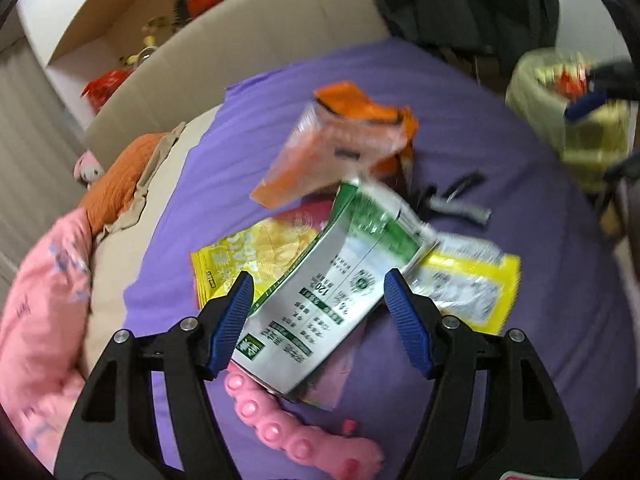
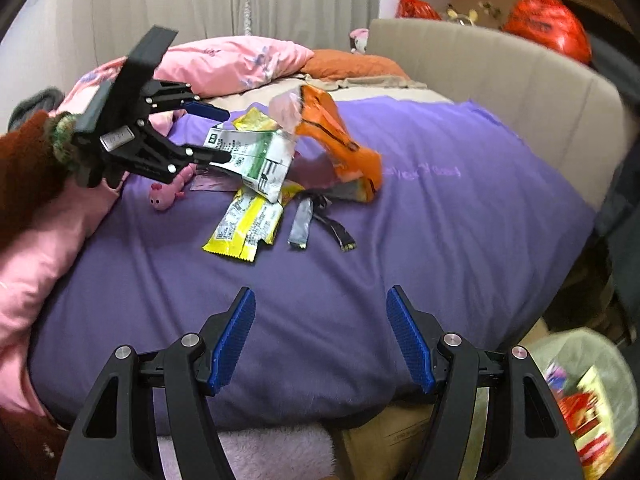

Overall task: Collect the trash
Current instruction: 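Grasp the green milk carton with the left tool while the right tool grasps the orange bag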

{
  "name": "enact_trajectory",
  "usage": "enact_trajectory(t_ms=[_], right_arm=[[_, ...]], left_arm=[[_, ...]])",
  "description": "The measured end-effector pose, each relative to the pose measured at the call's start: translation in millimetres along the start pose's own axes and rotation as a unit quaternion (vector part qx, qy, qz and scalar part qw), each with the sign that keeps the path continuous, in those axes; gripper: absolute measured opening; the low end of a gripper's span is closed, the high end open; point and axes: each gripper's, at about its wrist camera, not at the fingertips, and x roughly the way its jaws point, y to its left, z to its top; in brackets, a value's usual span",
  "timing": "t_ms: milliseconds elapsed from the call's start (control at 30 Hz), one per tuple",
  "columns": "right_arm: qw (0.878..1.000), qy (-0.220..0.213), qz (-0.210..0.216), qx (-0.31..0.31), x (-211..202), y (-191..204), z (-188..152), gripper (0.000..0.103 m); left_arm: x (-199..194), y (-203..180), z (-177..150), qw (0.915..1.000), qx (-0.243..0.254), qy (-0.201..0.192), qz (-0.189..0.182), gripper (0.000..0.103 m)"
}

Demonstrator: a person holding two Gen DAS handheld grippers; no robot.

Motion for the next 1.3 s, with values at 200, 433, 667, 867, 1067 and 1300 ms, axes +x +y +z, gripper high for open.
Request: enact_trajectory(t_ms=[200, 433, 667, 867, 1067, 1300], right_arm=[[0.999, 0.025, 0.009, 0.023, 22, -11, -7, 0.064], [0.999, 0.03, 0.03, 0.031, 33, -8, -6, 0.064], [0.998, 0.026, 0.037, 0.032, 23, -5, -8, 0.064], [0.999, -0.022, 0.011, 0.033, 11, -8, 20, 0.064], [0.995, -0.067, -0.023, -0.077, 52, 17, 98, 0.064], [0.996, -0.02, -0.003, -0.088, 128, 9, 158, 0.021]], left_arm=[[31, 17, 2, 0.9981, -0.06, 0.012, 0.001, 0.07], [37, 19, -1, 0.9961, -0.08, 0.038, 0.0, 0.07], [38, 12, 2, 0.995, -0.073, 0.065, 0.02, 0.065], [7, 51, -10, 0.9641, -0.26, 0.01, -0.053, 0.06], [-21, 52, -28, 0.9539, -0.295, -0.044, -0.031, 0.06], [-31, 78, -56, 0.9286, -0.364, -0.068, -0.029, 0.062]])
